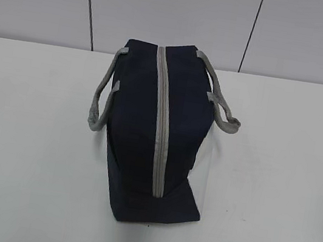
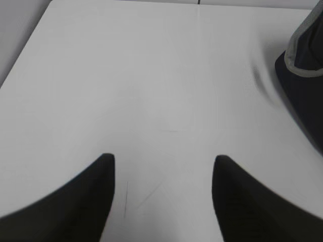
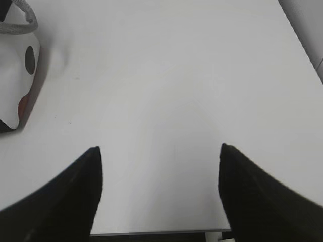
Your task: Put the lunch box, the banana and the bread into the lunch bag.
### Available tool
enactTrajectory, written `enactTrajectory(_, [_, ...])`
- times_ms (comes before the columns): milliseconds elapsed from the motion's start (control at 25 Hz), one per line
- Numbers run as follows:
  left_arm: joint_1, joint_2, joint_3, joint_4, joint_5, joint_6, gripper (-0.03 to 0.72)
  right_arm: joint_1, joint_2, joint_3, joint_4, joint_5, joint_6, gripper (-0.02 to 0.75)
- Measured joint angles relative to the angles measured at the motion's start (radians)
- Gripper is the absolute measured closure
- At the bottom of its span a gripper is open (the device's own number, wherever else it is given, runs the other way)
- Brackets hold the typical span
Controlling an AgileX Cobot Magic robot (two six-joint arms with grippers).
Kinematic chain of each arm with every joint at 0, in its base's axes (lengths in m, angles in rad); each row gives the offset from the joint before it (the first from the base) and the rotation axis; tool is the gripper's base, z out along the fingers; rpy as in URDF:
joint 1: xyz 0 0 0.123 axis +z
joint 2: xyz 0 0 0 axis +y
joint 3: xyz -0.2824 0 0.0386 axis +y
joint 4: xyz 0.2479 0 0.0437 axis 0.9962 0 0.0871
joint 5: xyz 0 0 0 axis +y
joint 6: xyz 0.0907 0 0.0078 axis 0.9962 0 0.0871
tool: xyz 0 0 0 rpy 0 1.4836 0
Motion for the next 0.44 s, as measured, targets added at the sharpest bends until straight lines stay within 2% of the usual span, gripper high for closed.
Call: enactTrajectory(440, [0.0, 0.0, 0.0, 0.0, 0.0, 0.0, 0.295, 0.0, -0.002, 0.0, -0.004, 0.0, 0.0, 0.21])
